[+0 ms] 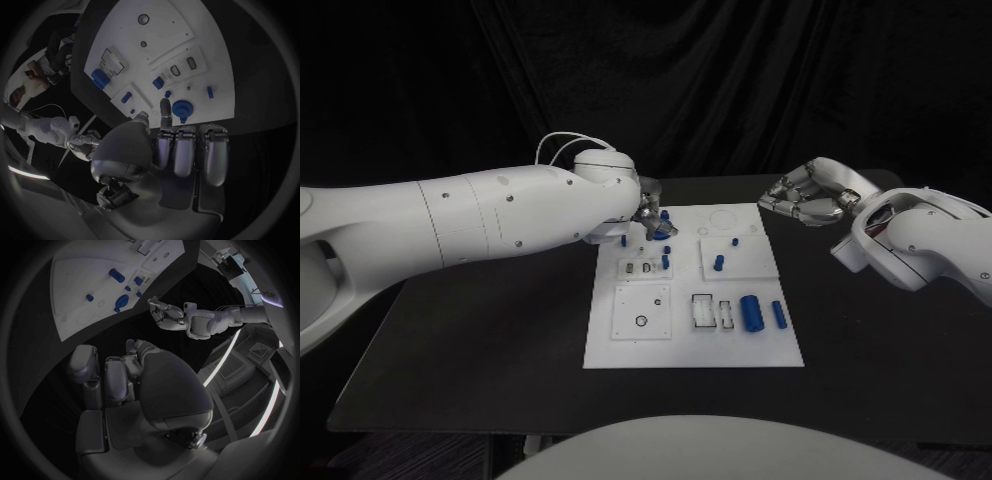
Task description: Assemble the parts on the task board
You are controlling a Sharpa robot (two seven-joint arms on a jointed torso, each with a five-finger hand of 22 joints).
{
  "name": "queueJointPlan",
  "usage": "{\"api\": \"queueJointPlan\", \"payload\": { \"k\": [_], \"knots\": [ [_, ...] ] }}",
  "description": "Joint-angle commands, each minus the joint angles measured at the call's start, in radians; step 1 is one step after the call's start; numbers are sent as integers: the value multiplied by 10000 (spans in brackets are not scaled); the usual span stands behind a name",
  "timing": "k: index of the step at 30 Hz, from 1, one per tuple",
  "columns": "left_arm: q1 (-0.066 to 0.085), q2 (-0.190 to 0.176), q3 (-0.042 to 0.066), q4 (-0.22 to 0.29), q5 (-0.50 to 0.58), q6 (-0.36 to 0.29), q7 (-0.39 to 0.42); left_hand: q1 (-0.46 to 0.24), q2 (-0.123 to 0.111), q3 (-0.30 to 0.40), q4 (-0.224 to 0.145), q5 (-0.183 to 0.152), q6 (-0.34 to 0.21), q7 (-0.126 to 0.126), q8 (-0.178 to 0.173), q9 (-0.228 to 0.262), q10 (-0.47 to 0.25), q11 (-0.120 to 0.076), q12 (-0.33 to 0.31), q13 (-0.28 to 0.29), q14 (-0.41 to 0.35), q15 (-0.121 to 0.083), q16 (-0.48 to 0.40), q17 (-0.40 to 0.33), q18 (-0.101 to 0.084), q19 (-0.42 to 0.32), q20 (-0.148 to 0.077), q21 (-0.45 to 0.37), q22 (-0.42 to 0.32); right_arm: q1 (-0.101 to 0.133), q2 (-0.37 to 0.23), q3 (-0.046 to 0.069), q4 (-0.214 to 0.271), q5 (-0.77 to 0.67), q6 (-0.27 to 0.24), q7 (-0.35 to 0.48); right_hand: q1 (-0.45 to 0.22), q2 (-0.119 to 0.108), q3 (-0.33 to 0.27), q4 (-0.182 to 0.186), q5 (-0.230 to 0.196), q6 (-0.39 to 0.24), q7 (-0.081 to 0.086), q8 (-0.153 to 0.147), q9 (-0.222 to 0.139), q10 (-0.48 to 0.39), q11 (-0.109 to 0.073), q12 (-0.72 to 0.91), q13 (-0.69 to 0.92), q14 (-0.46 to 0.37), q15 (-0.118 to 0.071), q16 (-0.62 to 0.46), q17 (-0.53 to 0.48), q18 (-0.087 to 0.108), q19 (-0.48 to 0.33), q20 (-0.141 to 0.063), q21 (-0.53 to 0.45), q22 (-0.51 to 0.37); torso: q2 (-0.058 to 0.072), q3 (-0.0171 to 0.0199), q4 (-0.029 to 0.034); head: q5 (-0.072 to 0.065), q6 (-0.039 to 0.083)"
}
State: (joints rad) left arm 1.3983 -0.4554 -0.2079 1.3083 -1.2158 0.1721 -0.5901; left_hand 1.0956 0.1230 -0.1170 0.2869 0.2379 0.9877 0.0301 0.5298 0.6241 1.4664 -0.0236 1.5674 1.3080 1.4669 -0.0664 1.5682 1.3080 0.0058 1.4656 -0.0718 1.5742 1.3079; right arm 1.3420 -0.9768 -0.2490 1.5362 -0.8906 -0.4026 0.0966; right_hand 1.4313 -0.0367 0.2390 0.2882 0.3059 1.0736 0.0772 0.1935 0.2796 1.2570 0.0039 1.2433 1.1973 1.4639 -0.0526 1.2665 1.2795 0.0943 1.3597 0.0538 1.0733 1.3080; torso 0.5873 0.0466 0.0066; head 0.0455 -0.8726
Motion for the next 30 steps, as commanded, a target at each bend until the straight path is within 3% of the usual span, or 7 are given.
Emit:
{"api": "queueJointPlan", "payload": {
  "k": [1, 2, 3, 6, 14, 21, 30],
  "knots": [
    [-13, 83, 8, -84, -176, 430, -199, 75, -65, -35, -21, 68, 58, 9, -91, 36, 1044, -98, 34, 2628, 1039, -68, 26, 2628, -58, 1052, -70, -34, 2629, -25, 27, 9, -1, 20, 121, -269, -68, -35, 38, 6, 49, -69, 0, -41, 13, -78, -2, -57, -24, -13, -48, -43, -14, 122, -100, 2, -47, 748, -7, 61, -14, 20, 0],
    [-18, 95, 7, -96, -176, 447, -204, 98, -68, -41, -13, 99, 98, 7, -178, 91, 1044, -100, 34, 2628, 1039, -73, 26, 2628, -58, 1052, -74, -34, 2629, -26, 32, 9, 2, 20, 130, -277, -62, -36, 47, 3, 66, -71, 0, -43, 15, -102, -3, -86, -58, -19, -49, -60, -33, 129, -112, 1, -86, 733, 4, 43, -14, 17, 0],
    [-26, 107, 7, -110, -177, 471, -210, 113, -70, -39, -18, 106, 116, 3, -195, 108, 1044, -102, 34, 2628, 1039, -75, 26, 2628, -58, 1052, -75, -34, 2629, -26, 37, 9, 7, 20, 142, -285, -62, -36, 47, 3, 66, -71, 0, -43, 15, -102, -3, -86, -58, -19, -49, -60, -33, 129, -112, 1, -86, 733, 10, 65, -38, 45, 0],
    [-58, 151, 5, -157, -177, 487, -222, 199, -81, -20, -32, 148, 204, -16, -292, 185, 1044, -122, 34, 2628, 1039, -91, 26, 2628, -58, 1052, -89, -34, 2629, -26, 28, 9, 31, 20, 177, -304, -45, -35, 66, -3, 91, -73, -1, -44, 19, -140, -4, -135, -114, -23, -51, -76, -51, 132, -112, 0, -110, 724, 27, 79, -69, 91, 0],
    [-323, 335, 5, -327, -178, 278, -167, 224, -66, -19, -23, 119, 263, -16, -487, 240, 1044, -125, 34, 2628, 1039, -100, 26, 2628, -58, 1052, -101, -34, 2629, -27, 9, 9, 65, 20, 205, -316, -23, -38, 87, -8, 119, -79, 0, -48, 24, -204, -4, -214, -205, -29, -52, -100, -78, 140, -122, -1, -160, 706, 43, 33, 9, -21, 0],
    [-584, 476, 4, -520, -178, 257, -115, 254, -50, -3, -27, 139, 276, -15, -546, 254, 1044, -125, 34, 2628, 1039, -102, 26, 2628, -58, 1052, -102, -34, 2629, -26, -33, 9, 103, 20, 225, -338, -10, -42, 102, -9, 143, -84, 2, -50, 28, -263, -3, -285, -286, -35, -52, -121, -103, 145, -128, -2, -196, 693, 51, -4, 18, -27, 0],
    [-793, 590, 4, -733, -178, -33, -30, 305, -12, 39, -29, 216, 297, -12, -653, 278, 1044, -125, 34, 2628, 1039, -104, 26, 2628, -58, 1052, -105, -34, 2629, -27, -45, 10, 99, 20, 288, -372, -5, -45, 110, -8, 154, -87, 4, -51, 30, -311, -2, -343, -350, -41, -51, -138, -122, 146, -129, -2, -210, 687, 102, 29, -14, 54, 0]
  ]
}}
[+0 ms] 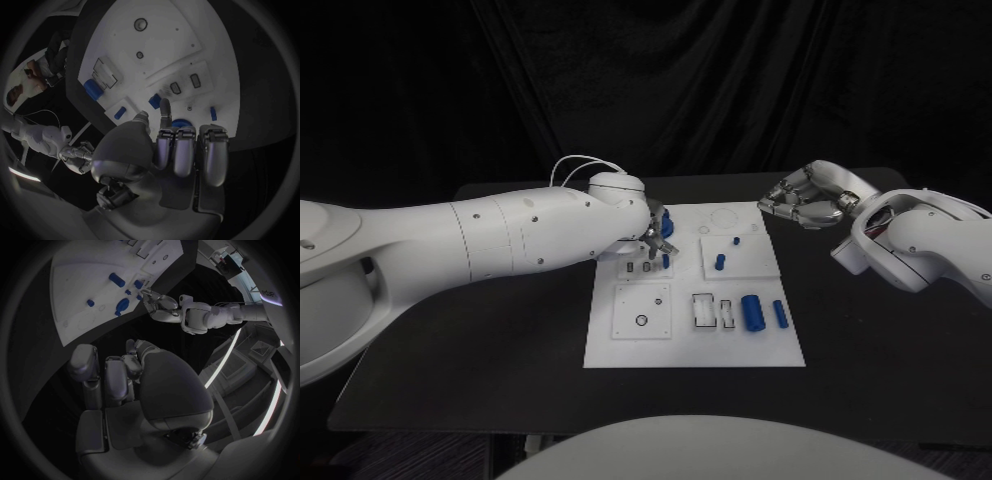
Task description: Assemble the parts on the task board
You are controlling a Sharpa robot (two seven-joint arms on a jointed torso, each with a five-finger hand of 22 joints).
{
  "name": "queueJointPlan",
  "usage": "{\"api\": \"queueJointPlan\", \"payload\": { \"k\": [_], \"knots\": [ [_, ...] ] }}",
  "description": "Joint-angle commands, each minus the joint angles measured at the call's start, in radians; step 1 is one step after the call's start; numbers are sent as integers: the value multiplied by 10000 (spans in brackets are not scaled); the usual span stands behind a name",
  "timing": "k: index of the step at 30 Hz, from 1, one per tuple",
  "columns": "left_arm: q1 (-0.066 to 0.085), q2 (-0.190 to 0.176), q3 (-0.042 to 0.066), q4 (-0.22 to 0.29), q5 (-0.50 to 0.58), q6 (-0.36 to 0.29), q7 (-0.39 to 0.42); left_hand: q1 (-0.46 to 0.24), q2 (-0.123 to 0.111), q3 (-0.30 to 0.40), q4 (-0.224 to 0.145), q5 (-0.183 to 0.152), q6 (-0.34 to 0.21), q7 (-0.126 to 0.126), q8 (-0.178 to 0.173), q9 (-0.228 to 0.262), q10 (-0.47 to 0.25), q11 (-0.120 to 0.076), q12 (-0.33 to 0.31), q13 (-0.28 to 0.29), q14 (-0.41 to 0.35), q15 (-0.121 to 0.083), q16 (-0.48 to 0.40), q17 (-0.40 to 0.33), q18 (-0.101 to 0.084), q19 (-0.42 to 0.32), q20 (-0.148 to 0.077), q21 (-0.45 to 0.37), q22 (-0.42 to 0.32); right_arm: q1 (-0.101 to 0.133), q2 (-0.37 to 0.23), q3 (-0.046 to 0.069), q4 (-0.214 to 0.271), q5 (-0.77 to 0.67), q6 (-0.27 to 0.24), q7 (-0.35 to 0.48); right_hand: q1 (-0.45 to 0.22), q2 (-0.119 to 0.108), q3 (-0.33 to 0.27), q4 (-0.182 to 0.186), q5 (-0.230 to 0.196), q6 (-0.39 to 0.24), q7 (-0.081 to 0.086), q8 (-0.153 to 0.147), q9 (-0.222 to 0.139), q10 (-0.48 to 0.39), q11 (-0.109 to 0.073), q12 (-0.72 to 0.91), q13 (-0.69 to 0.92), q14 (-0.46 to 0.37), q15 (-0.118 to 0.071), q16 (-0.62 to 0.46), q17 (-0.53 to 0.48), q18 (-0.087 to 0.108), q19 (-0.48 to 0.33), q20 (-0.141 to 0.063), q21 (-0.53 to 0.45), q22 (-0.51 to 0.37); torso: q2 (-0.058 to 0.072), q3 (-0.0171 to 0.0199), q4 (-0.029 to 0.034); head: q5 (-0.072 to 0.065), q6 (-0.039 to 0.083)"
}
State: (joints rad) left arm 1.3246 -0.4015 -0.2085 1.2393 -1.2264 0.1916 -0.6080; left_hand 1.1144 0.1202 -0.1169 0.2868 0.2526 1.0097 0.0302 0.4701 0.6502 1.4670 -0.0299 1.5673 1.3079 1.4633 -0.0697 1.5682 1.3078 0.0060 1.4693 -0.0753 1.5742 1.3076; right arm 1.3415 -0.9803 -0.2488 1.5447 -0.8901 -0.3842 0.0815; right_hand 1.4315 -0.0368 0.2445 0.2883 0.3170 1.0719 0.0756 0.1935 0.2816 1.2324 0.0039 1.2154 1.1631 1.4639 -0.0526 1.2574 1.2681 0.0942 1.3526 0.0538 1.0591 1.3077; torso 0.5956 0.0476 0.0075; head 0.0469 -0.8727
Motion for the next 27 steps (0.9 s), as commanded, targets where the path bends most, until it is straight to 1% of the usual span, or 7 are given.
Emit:
{"api": "queueJointPlan", "payload": {
  "k": [1, 4, 9, 14, 18, 20, 27],
  "knots": [
    [-71, 61, 10, -55, -73, -286, 176, 120, 17, 41, -29, 73, 76, -13, -62, 16, 1038, -62, 35, 2629, 1075, -70, 26, 2630, -60, 1015, -70, -34, 2632, -22, -8, 8, 11, 14, 116, -227, -5, -45, 60, -6, 49, -74, 22, -53, 10, -86, 0, -89, -38, -45, -51, -62, -23, 150, -63, -2, -86, 683, 24, 21, -26, 45, 1],
    [-119, 95, 10, -97, -73, -432, 243, 159, 23, 64, -38, 124, 82, -12, -113, 28, 1038, -62, 35, 2629, 1075, -70, 26, 2630, -60, 1015, -70, -34, 2632, -23, 0, 8, 8, 14, 159, -247, 3, -45, 70, -7, 58, -78, 24, -54, 13, -121, 1, -134, -89, -54, -50, -88, -51, 158, -78, -2, -135, 665, 23, 26, -32, 31, 1],
    [-191, 124, 10, -174, -73, -578, 246, 160, 25, 69, -27, 152, 96, -9, -141, 38, 1038, -60, 35, 2629, 1075, -70, 26, 2630, -60, 1015, -70, -34, 2632, -23, 5, 8, 17, 14, 224, -292, 13, -46, 82, -9, 65, -83, 25, -56, 16, -154, 2, -179, -140, -63, -49, -110, -74, 164, -89, -2, -175, 651, 23, 11, -6, 0, 1],
    [-252, 147, 11, -287, -73, -741, 326, 169, 22, 78, -26, 201, 126, -14, -170, 55, 1038, -62, 35, 2629, 1075, -71, 26, 2630, -60, 1015, -70, -34, 2632, -23, 5, 8, 12, 14, 275, -336, 27, -47, 97, -12, 75, -89, 27, -59, 19, -186, 4, -226, -193, -81, -47, -158, -123, 172, -103, -1, -227, 632, 1, 15, -2, -41, 1],
    [-292, 169, 11, -381, -73, -766, 376, 182, 22, 88, -29, 239, 132, -14, -196, 63, 1038, -64, 35, 2629, 1075, -73, 26, 2630, -60, 1015, -71, -34, 2632, -24, 27, 8, -9, 14, 342, -377, 34, -53, 108, -10, 79, -97, 32, -62, 23, -229, 9, -284, -258, -100, -43, -204, -168, 187, -135, 1, -317, 599, 2, 9, -18, 3, 1],
    [-317, 179, 11, -416, -73, -784, 386, 197, 15, 97, -34, 273, 133, -13, -226, 71, 1038, -64, 35, 2629, 1075, -74, 26, 2630, -60, 1015, -72, -34, 2632, -24, 42, 8, -20, 14, 380, -395, 36, -55, 112, -9, 80, -99, 34, -63, 25, -255, 11, -317, -294, -109, -42, -225, -190, 191, -142, 2, -340, 590, 2, 18, -37, 26, 1],
    [-365, 209, 11, -489, -73, -772, 437, 241, 14, 128, -49, 338, 145, -16, -275, 87, 1038, -65, 35, 2629, 1075, -76, 26, 2630, -60, 1015, -74, -34, 2632, -29, 69, 8, -48, 14, 487, -458, 47, -59, 132, -8, 85, -107, 40, -65, 32, -314, 17, -395, -382, -149, -35, -315, -278, 212, -189, 6, -472, 542, -2, 22, -19, 11, 1]
  ]
}}
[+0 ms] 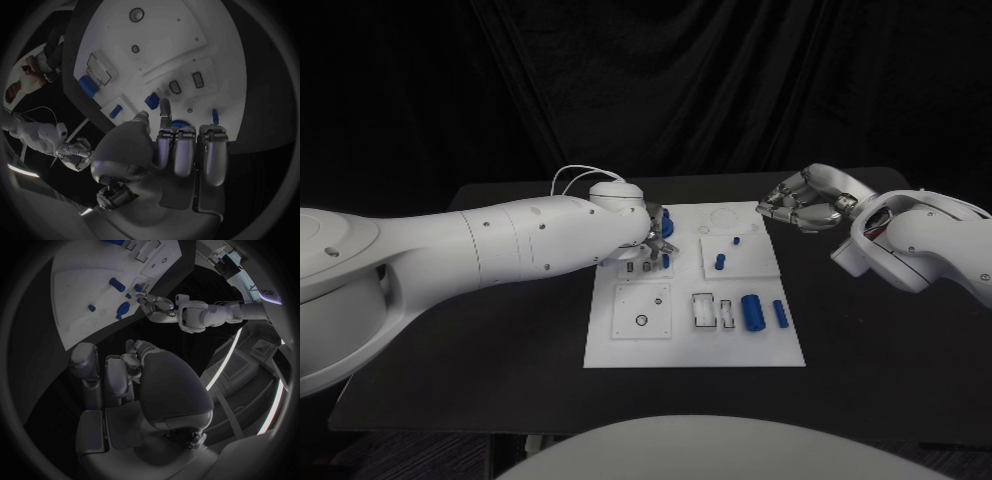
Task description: Assemble the parts on the task board
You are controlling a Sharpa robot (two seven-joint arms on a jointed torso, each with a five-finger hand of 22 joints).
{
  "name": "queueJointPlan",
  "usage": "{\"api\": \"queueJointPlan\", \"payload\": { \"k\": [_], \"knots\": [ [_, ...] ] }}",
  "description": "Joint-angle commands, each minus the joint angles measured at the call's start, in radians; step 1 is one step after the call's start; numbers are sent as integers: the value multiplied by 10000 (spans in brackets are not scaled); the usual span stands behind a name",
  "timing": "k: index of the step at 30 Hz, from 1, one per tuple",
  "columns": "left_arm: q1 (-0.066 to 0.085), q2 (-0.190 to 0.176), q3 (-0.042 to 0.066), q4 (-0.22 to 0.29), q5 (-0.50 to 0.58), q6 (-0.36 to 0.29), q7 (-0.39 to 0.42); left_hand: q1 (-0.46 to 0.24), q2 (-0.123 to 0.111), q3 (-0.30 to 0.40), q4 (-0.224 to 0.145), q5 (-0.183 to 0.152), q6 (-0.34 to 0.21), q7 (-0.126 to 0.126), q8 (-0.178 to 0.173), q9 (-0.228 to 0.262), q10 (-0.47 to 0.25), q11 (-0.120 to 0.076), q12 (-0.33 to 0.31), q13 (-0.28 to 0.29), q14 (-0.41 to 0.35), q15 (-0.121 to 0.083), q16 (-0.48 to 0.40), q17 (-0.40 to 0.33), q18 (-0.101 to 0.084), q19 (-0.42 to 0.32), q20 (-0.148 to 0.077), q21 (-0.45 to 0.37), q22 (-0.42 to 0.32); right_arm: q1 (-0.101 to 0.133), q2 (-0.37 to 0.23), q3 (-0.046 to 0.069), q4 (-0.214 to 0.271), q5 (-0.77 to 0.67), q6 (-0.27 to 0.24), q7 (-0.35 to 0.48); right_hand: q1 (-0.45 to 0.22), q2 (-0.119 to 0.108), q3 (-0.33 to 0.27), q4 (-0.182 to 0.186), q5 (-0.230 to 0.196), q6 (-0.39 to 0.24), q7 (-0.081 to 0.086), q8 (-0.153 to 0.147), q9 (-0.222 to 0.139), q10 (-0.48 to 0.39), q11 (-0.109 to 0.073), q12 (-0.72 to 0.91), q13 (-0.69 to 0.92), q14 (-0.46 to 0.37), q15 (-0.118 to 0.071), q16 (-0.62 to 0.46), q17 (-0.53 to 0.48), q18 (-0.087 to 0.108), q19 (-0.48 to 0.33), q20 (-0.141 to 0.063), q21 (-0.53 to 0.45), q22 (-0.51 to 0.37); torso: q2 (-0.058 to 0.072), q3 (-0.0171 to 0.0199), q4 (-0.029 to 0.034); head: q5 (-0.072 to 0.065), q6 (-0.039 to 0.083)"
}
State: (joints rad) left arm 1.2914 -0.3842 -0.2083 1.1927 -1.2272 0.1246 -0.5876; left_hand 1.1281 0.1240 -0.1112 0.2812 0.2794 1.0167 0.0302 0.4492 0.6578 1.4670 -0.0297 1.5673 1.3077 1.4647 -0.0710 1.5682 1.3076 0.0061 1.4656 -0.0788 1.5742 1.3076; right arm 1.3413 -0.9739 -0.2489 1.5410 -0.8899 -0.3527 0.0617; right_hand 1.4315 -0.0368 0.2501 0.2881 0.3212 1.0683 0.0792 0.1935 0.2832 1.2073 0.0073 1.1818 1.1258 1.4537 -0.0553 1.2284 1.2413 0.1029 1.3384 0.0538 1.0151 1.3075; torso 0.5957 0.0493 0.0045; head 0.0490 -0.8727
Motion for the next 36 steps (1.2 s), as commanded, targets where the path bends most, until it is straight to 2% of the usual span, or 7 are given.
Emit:
{"api": "queueJointPlan", "payload": {
  "k": [1, 7, 9, 25, 28, 31, 36],
  "knots": [
    [-40, 44, 9, -35, -64, -110, 247, 140, -32, 92, -7, 107, 83, -18, -94, 22, 1038, -68, 35, 2631, 1061, -65, 26, 2632, -61, 1052, -40, -34, 2632, -29, 6, 8, -16, 13, 192, -272, 48, -61, 81, -5, 46, -76, 7, -67, 17, -85, -14, -89, -41, -58, -5, -48, -33, 131, -61, 9, -75, 528, -5, 8, 12, -5, 1],
    [-68, 78, 9, -84, -64, -148, 251, 268, -51, 177, -49, 269, 117, -26, -183, 60, 1038, -78, 35, 2631, 1061, -74, 26, 2632, -61, 1052, -47, -34, 2632, -32, 4, 7, -24, 13, 265, -328, 29, -68, 81, 8, 39, -87, 16, -73, 19, -110, -5, -123, -81, -77, 1, -87, -71, 137, -77, 12, -126, 509, -8, 22, 9, -29, 1],
    [-79, 93, 9, -111, -64, -123, 240, 311, -56, 210, -63, 313, 132, -30, -207, 73, 1038, -82, 35, 2631, 1061, -77, 26, 2632, -61, 1052, -49, -34, 2632, -32, 8, 7, -29, 13, 285, -345, 29, -68, 81, 8, 39, -87, 16, -73, 19, -110, -5, -123, -81, -77, 1, -87, -71, 137, -77, 12, -126, 509, -3, 13, 14, -25, 1],
    [-255, 157, 10, -183, -64, -114, 180, 350, -60, 243, -74, 347, 143, -33, -233, 84, 1038, -85, 35, 2631, 1061, -80, 26, 2632, -61, 1052, -52, -34, 2632, -34, 37, 7, -61, 13, 417, -371, -41, -81, 73, 27, 16, -102, 32, -84, 24, -177, 12, -210, -187, -121, 18, -174, -159, 161, -134, 25, -292, 449, -2, 11, 5, -38, 1],
    [-272, 154, 10, -177, -64, -116, 185, 361, -62, 255, -75, 360, 148, -33, -243, 89, 1038, -86, 35, 2631, 1061, -82, 26, 2632, -61, 1052, -54, -34, 2632, -34, 36, 7, -66, 13, 432, -382, -49, -78, 75, 27, 15, -104, 33, -86, 24, -187, 13, -223, -202, -132, 20, -200, -186, 166, -146, 27, -325, 437, -1, 5, 30, -58, 1],
    [-283, 155, 10, -168, -64, -113, 185, 329, -66, 252, -40, 349, 176, -29, -252, 101, 1038, -87, 35, 2631, 1061, -83, 26, 2632, -61, 1052, -56, -34, 2632, -37, 35, 7, -69, 13, 453, -393, -55, -75, 77, 27, 14, -107, 34, -87, 24, -198, 14, -236, -218, -141, 21, -219, -204, 172, -158, 28, -358, 425, -3, 6, 7, -36, 1],
    [-295, 160, 10, -177, -64, -87, 188, 338, -70, 266, -38, 356, 200, -38, -259, 113, 1038, -89, 35, 2631, 1061, -85, 26, 2632, -61, 1052, -57, -34, 2632, -41, 44, 7, -76, 13, 494, -410, -55, -75, 77, 27, 14, -107, 34, -87, 24, -198, 14, -236, -218, -141, 21, -219, -204, 172, -158, 28, -358, 425, -1, 1, 15, -29, 1]
  ]
}}
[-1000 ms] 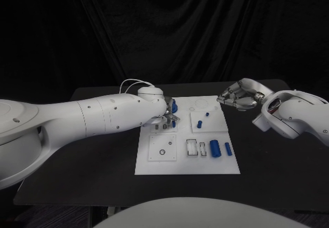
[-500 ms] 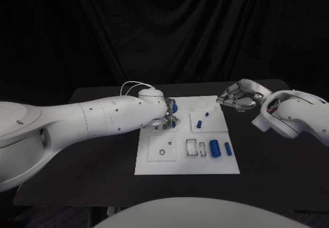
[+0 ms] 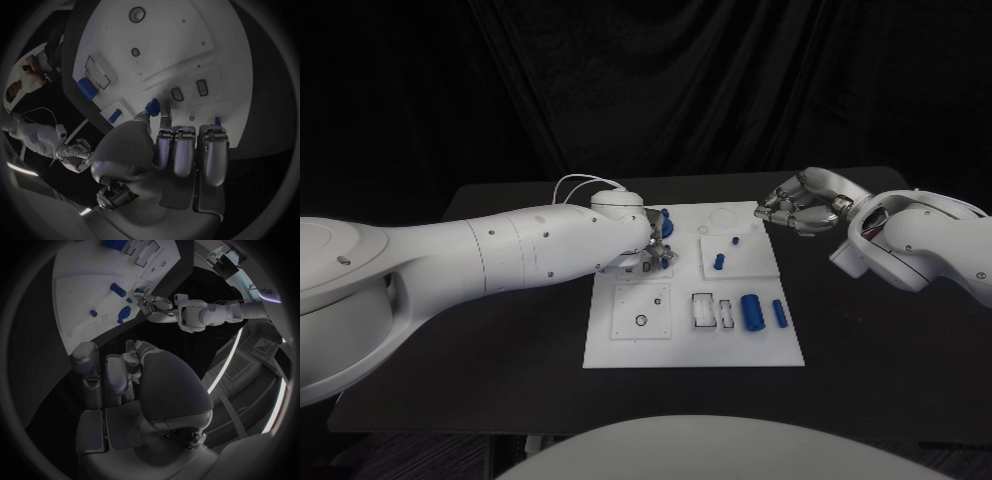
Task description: Assemble the parts on the task board
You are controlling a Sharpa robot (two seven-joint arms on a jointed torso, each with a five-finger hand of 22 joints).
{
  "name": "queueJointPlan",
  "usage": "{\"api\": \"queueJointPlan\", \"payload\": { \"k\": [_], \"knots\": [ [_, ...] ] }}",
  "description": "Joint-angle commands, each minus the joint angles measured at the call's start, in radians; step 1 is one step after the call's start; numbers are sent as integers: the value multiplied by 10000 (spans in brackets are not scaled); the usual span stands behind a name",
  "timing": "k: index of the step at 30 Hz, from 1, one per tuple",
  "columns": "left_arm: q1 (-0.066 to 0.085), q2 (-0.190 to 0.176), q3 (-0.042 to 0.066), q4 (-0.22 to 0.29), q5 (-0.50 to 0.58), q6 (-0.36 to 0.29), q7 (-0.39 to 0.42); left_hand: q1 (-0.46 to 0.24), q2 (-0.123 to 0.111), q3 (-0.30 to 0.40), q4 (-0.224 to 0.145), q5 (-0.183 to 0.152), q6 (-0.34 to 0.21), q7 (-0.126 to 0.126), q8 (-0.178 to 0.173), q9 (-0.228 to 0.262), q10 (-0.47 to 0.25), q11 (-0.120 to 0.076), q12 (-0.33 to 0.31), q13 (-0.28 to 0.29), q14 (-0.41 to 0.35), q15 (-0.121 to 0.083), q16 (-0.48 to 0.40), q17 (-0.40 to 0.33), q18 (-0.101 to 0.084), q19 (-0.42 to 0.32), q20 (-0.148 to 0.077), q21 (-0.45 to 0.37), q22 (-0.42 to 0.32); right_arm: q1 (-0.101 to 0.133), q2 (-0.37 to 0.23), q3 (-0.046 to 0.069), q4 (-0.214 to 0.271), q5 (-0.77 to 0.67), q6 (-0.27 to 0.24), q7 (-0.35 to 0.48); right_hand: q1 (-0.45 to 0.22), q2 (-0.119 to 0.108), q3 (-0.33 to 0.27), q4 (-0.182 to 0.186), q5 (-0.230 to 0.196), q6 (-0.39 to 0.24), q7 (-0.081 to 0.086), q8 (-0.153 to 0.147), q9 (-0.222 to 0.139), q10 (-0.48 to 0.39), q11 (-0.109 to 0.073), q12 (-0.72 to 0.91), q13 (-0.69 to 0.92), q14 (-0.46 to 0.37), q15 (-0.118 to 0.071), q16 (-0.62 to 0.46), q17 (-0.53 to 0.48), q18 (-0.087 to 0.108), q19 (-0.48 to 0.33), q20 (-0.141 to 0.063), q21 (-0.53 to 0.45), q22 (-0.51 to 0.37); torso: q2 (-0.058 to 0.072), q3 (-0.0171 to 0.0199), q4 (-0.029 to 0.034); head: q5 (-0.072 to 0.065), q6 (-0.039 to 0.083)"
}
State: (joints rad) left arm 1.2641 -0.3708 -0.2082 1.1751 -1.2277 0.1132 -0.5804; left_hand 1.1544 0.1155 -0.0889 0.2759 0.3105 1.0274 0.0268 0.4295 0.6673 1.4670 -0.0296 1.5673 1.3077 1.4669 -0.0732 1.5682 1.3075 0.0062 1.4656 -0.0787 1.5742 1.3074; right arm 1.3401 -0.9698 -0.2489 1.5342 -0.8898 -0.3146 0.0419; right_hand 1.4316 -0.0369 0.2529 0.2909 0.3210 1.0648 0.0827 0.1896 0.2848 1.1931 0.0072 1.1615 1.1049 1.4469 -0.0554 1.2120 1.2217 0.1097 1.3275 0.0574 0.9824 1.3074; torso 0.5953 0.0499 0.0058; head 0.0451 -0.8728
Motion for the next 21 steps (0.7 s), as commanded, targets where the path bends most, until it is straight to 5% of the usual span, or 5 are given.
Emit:
{"api": "queueJointPlan", "payload": {
  "k": [1, 7, 15, 21],
  "knots": [
    [-24, 28, 10, -4, -59, 29, 119, 93, 9, 57, 8, 59, 106, -9, -70, 26, 1038, -94, 35, 2631, 1039, -66, 26, 2633, -62, 1052, -60, -34, 2634, -30, 4, 8, -8, 12, 123, -218, -55, -75, 50, -2, 17, -72, -1, -49, 8, -56, 15, -32, -9, -72, 21, -54, -9, 104, -49, -8, -31, 426, 3, -5, -1, 17, 2],
    [-31, 33, 10, -32, -59, 26, 153, 164, -23, 138, -5, 246, 156, -27, -122, 68, 1038, -113, 35, 2631, 1039, -83, 26, 2633, -62, 1052, -74, -34, 2634, -36, 9, 8, -19, 12, 198, -278, -57, -65, 61, -9, 17, -78, -2, -53, 9, -88, 15, -70, -53, -92, 24, -97, -51, 113, -70, -5, -89, 405, 2, -2, 2, 9, 2],
    [-34, 29, 10, -19, -58, 44, 196, 431, -331, 631, -15, 1515, 307, -101, -356, 291, 1038, -184, 35, 2631, 1039, -152, 26, 2633, -62, 1052, -143, -34, 2634, -42, 17, 8, -31, 12, 315, -386, -3, -59, 113, -42, 48, -92, -2, -61, 16, -175, 16, -171, -172, -152, 27, -222, -176, 149, -145, 2, -305, 325, -5, -3, 0, 22, 2],
    [-36, 6, 10, 8, -58, 65, 199, 713, -573, 1111, -155, 2001, 390, -162, -401, 479, 1038, -242, 35, 2631, 1039, -204, 26, 2633, -62, 1052, -190, -34, 2634, -47, 24, 8, -38, 12, 400, -457, 22, -66, 140, -42, 66, -101, 7, -65, 22, -268, 25, -268, -283, -210, 35, -339, -292, 175, -207, 9, -477, 261, -8, 3, 4, 7, 2]
  ]
}}
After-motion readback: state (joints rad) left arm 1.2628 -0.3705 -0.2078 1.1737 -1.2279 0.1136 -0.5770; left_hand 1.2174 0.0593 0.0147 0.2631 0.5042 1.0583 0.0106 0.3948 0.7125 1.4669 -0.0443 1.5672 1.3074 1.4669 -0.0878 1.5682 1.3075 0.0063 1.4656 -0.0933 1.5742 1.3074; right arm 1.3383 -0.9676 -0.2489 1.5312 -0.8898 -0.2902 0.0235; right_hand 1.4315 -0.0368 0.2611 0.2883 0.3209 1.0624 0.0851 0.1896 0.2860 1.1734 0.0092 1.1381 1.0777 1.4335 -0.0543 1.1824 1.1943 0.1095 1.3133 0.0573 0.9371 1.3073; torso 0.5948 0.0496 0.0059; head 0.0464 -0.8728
